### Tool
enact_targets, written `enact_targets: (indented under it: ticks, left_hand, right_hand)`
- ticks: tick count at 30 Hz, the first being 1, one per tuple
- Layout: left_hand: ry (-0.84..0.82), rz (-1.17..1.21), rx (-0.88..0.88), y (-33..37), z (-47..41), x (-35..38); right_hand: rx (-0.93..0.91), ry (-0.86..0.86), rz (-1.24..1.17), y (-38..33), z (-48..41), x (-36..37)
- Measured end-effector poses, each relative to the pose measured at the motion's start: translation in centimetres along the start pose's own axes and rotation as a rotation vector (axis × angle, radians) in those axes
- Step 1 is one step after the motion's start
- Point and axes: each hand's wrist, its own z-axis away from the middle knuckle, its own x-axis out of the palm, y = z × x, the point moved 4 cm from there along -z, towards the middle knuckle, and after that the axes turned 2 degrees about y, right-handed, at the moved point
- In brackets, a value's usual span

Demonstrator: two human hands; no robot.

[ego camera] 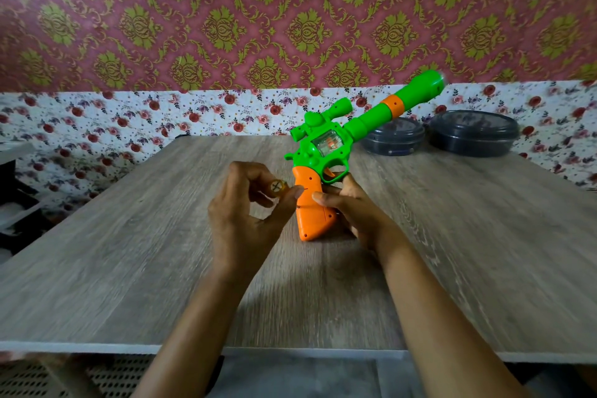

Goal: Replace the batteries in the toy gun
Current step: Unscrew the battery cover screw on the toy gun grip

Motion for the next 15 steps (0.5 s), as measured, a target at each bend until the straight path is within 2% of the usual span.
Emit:
enact_targets:
  ticks: [6, 15]
  left_hand:
    - [0.027, 0.003, -0.026, 0.21, -0.03, -0.07]
    - [0.043, -0.088, 0.025, -0.28, -0.24, -0.39]
  right_hand:
    - [-0.002, -0.010, -0.011, -0.09, -0.02, 0.11]
    - [0.020, 0.001, 0.001, -0.23, -0.01, 0.08]
